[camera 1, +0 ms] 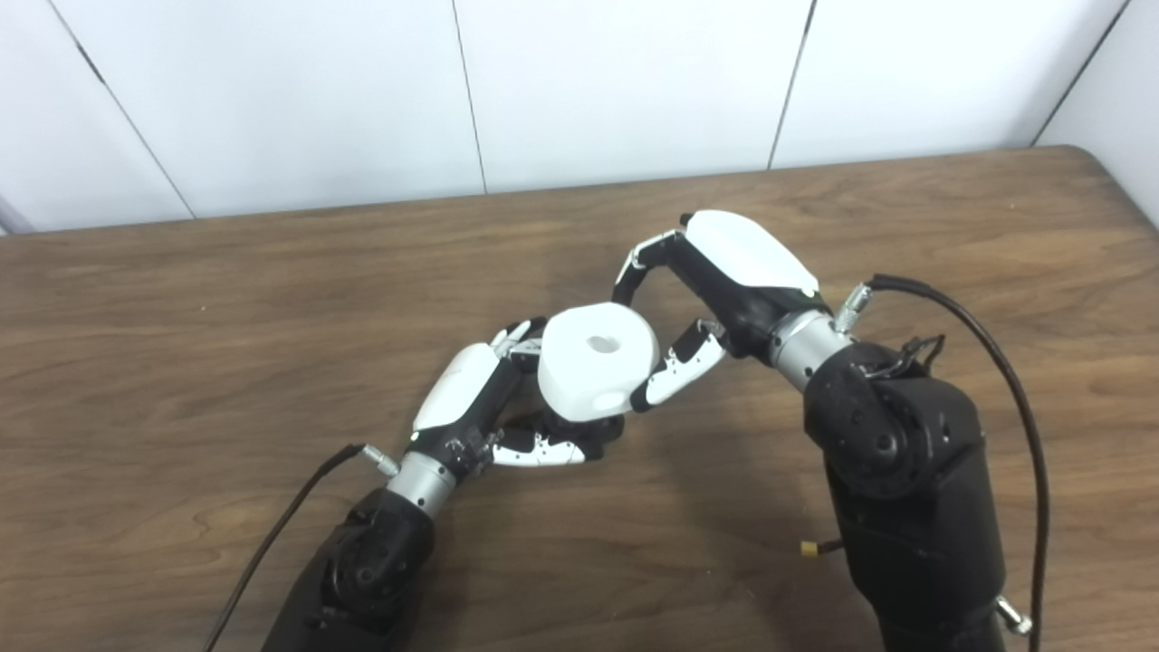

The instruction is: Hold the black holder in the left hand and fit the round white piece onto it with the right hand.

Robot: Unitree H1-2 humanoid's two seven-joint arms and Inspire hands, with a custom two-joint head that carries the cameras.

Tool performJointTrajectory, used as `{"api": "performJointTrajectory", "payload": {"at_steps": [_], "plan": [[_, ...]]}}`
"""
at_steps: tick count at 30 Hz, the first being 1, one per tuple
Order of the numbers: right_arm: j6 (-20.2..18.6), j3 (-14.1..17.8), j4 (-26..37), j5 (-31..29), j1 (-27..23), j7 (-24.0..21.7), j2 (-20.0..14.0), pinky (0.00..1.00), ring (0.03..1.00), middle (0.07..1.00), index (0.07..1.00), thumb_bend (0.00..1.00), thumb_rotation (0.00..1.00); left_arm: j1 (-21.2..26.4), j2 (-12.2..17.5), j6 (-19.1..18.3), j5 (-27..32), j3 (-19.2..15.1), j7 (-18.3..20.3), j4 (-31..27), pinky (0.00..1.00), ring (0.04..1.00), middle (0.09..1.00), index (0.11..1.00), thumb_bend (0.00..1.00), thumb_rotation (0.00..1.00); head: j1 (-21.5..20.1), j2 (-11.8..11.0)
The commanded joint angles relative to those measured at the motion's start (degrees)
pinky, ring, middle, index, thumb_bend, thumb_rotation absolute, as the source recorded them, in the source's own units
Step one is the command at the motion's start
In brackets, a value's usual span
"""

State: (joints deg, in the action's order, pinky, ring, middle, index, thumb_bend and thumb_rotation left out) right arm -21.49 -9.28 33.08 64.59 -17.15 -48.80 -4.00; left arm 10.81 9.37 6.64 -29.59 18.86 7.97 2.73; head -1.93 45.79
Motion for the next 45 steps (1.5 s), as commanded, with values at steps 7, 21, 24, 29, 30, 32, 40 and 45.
{"api": "performJointTrajectory", "payload": {"at_steps": [7,21,24,29,30,32,40,45], "plan": [[0.18,-0.71,0.21,-0.46,-1.30,4.09,0.49,1.00,0.841,0.693,0.477,0.52,0.14,0.46,-0.20,-0.21,-0.44,0.25,-0.17,-1.11,1.00,0.986,0.821,0.481,0.52,0.05,0.18,-0.49],[-0.34,-2.36,0.51,-0.64,-0.76,3.79,1.49,1.00,0.847,0.695,0.477,0.52,0.14,0.58,-0.54,0.02,-1.17,0.39,-0.59,-0.82,1.00,0.986,0.823,0.482,0.52,0.05,1.04,-0.51],[-0.60,-2.83,0.41,-0.41,-0.60,3.54,1.82,1.00,0.852,0.697,0.477,0.52,0.14,0.55,-0.61,-0.18,-1.23,0.40,-0.46,-0.89,1.00,0.986,0.824,0.482,0.52,0.05,1.15,-0.52],[-0.71,-3.86,0.25,-0.29,-0.31,3.57,2.30,1.00,0.857,0.696,0.476,0.52,0.14,0.61,-0.71,0.29,-1.30,0.45,-0.73,-0.53,1.00,0.986,0.824,0.482,0.52,0.05,1.38,-0.46],[-0.64,-4.03,0.25,-0.24,-0.23,3.70,2.32,1.00,0.855,0.695,0.476,0.52,0.14,0.62,-0.74,0.25,-1.35,0.45,-0.76,-0.52,1.00,0.986,0.824,0.482,0.52,0.05,1.38,-0.43],[-0.48,-4.50,0.29,0.16,-0.12,3.53,2.27,1.00,0.852,0.693,0.476,0.52,0.14,0.61,-0.89,-0.03,-1.30,0.41,-0.70,-0.62,1.00,0.985,0.824,0.482,0.52,0.05,1.34,-0.39],[0.07,-5.71,-0.04,1.32,-0.03,2.74,1.18,1.00,0.859,0.699,0.475,0.52,0.14,0.63,-1.09,-0.69,-1.79,0.45,-0.44,-1.37,1.00,0.987,0.826,0.482,0.52,0.05,1.36,0.10],[0.83,-5.59,-0.44,0.65,-0.21,3.59,0.06,1.00,0.855,0.693,0.475,0.52,0.14,0.55,-1.05,-0.49,-1.56,0.30,-0.46,-1.51,1.00,0.989,0.826,0.482,0.52,0.05,1.11,0.32]]}}
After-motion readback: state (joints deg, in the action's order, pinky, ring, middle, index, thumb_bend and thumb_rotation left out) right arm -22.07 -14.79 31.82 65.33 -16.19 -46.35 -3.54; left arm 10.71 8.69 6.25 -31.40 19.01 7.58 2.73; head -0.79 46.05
